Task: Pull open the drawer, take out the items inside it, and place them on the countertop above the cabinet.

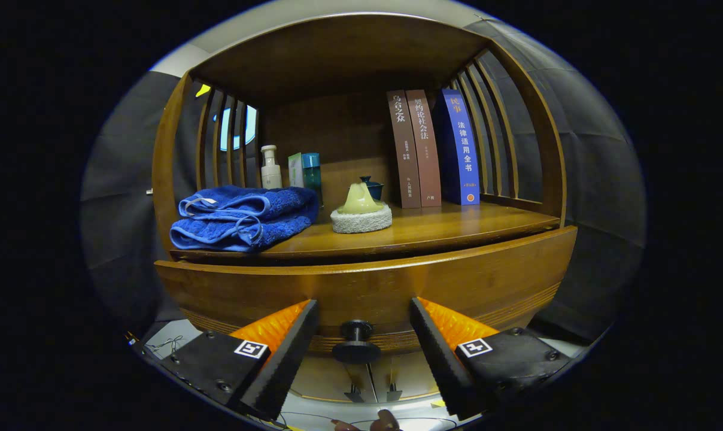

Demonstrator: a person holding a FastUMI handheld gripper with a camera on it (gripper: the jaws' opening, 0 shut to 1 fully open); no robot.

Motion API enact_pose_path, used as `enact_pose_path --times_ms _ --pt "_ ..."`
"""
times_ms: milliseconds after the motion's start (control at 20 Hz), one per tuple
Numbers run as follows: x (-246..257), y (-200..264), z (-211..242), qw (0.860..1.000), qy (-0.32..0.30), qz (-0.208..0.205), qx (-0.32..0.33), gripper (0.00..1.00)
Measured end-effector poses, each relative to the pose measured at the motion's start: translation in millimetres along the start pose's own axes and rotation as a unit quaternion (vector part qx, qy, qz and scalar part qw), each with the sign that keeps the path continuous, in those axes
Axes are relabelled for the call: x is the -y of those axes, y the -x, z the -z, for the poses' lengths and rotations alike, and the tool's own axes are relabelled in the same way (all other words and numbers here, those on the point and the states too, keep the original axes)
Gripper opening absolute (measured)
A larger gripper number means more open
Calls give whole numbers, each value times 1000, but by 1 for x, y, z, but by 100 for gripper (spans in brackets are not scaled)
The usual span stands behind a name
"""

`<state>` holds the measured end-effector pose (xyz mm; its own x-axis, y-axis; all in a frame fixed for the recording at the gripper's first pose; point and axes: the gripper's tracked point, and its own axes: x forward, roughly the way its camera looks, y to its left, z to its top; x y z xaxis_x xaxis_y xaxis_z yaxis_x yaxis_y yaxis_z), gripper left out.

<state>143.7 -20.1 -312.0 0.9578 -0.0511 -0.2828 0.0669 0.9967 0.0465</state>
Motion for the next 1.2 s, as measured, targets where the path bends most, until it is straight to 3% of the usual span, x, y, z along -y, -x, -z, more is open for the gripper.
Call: enact_pose_path --times_ms 1200 --pt "4 -14 0 1000 2 2 0 99"
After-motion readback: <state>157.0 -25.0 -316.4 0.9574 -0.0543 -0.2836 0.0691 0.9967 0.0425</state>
